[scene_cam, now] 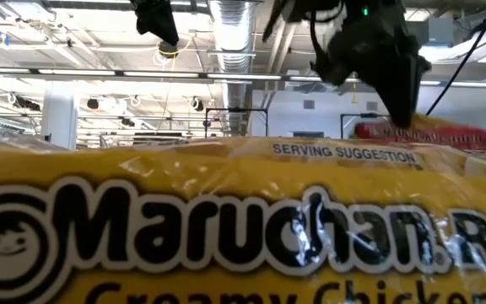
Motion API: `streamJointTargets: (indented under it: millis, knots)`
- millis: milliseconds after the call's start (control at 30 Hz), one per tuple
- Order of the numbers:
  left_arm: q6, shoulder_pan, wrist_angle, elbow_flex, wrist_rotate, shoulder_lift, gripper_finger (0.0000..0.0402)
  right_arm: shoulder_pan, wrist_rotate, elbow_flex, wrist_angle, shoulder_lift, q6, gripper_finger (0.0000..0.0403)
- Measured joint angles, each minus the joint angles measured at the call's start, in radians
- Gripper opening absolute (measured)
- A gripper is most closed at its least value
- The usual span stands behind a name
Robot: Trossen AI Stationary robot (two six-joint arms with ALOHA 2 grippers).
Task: Sort Maruchan noodles
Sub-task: Put the green noodle pack into the right transparent bin
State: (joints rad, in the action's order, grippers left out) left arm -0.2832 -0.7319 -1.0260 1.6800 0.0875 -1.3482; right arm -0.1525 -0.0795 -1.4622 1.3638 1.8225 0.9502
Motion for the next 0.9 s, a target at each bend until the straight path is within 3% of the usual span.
streamJointTargets:
  millis: [200, 433, 633, 900]
  knots:
    - [0.001, 0.0, 0.0, 0.0, -0.002, 0.0, 0.008, -0.002, 0.071, -0.156, 0.09, -0.001, 0.02, 0.0003]
    - [0.003, 0.0, 0.0, 0.0, -0.002, 0.0, 0.008, 0.047, 0.247, -0.327, 0.208, -0.003, -0.017, 0.0004]
    - [0.002, 0.0, 0.0, 0.0, -0.002, 0.0, 0.008, 0.134, 0.385, -0.399, 0.204, -0.004, -0.184, 0.0004]
    - [0.015, 0.0, -0.01, 0.0, -0.002, 0.0, 0.008, 0.274, 0.56, -0.4, 0.207, -0.004, -0.424, 0.0005]
